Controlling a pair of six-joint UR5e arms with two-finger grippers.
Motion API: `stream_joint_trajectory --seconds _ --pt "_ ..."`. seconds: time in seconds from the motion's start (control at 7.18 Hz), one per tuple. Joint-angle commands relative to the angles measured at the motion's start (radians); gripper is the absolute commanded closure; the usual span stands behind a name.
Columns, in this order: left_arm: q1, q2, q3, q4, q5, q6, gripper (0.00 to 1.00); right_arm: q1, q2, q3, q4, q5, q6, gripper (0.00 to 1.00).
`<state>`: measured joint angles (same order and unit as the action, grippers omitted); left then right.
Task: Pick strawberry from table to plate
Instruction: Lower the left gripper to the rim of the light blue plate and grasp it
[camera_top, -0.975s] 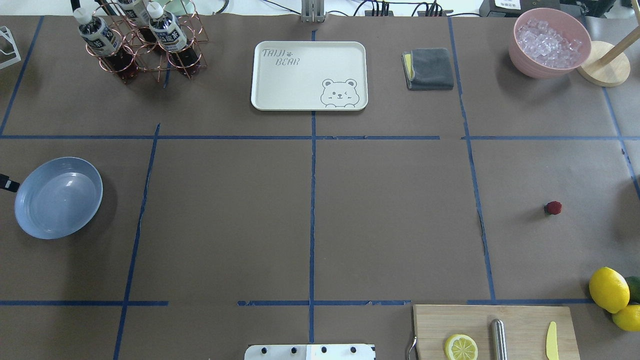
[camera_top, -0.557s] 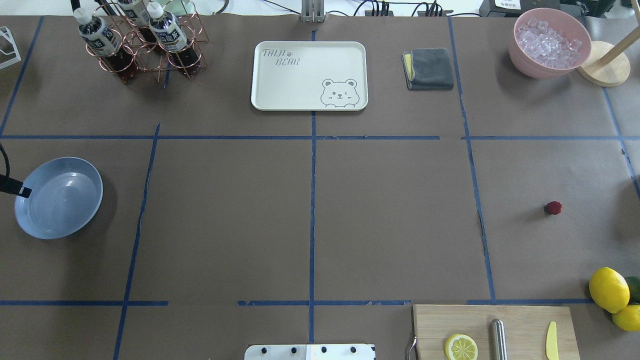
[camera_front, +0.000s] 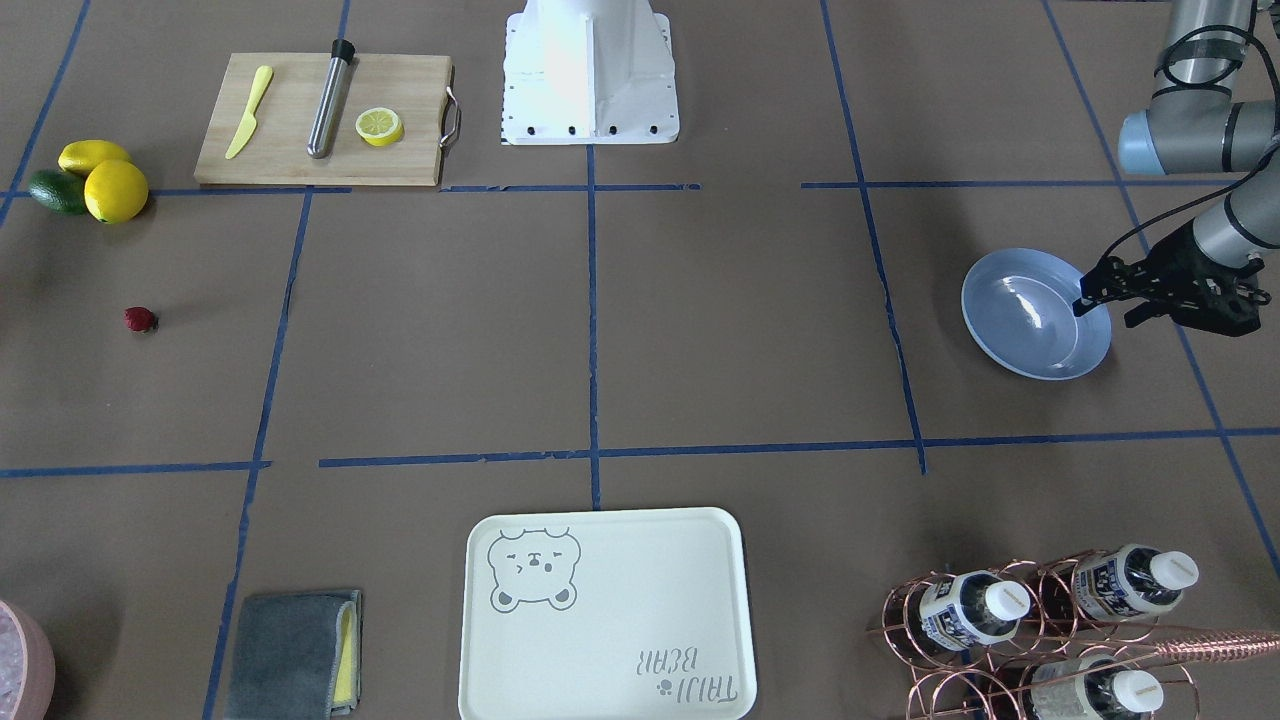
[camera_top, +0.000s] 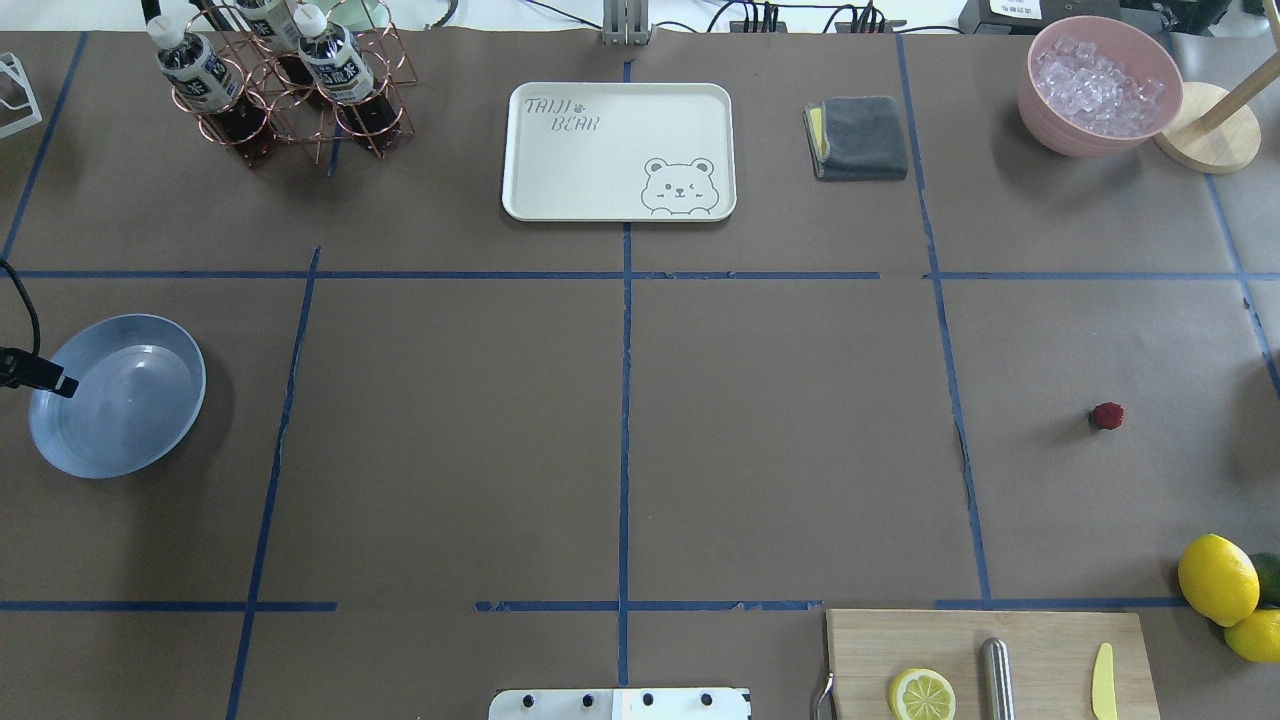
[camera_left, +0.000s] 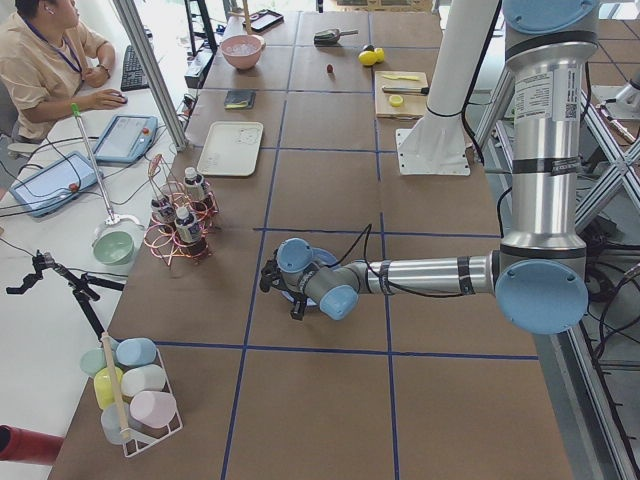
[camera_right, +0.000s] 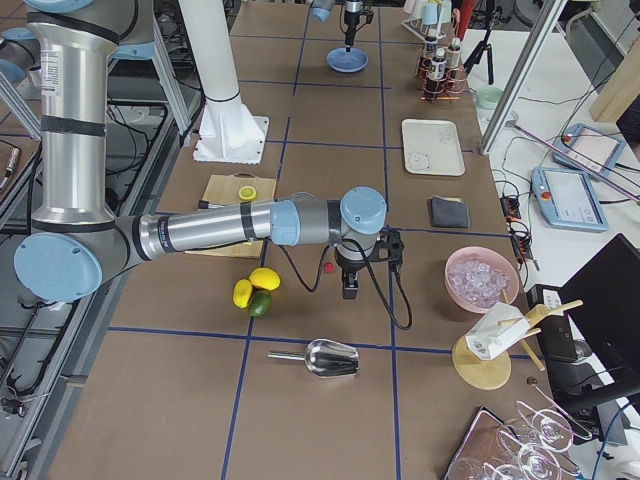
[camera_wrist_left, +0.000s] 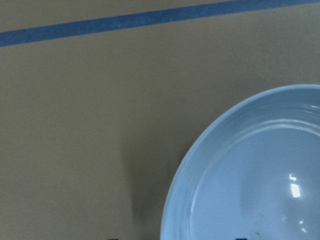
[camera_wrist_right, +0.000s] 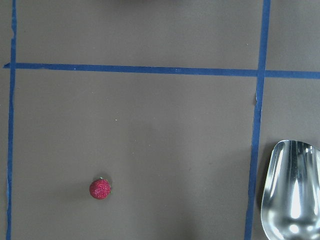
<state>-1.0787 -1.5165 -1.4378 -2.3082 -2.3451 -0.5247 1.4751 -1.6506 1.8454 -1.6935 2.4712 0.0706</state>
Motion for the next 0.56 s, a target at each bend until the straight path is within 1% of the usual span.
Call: stream_joint_trajectory --seconds 0.0,0.14,0.28,0.42 --pt "0.009 -0.013 0.016 0.000 0.001 0.002 0.19 -0.002 0.000 0.000 0.000 0.000 0.000 0.00" --pt "0.013 -0.017 0.017 0.001 0.001 0.002 0.26 -0.002 0.000 0.000 0.000 0.000 0.000 0.00" --pt "0.014 -0.017 0.017 0.001 0.000 0.000 0.72 -0.002 0.000 0.000 0.000 0.000 0.000 0.00" --pt "0.014 -0.017 0.017 0.001 0.001 0.002 0.96 -0.002 0.000 0.000 0.000 0.000 0.000 0.00"
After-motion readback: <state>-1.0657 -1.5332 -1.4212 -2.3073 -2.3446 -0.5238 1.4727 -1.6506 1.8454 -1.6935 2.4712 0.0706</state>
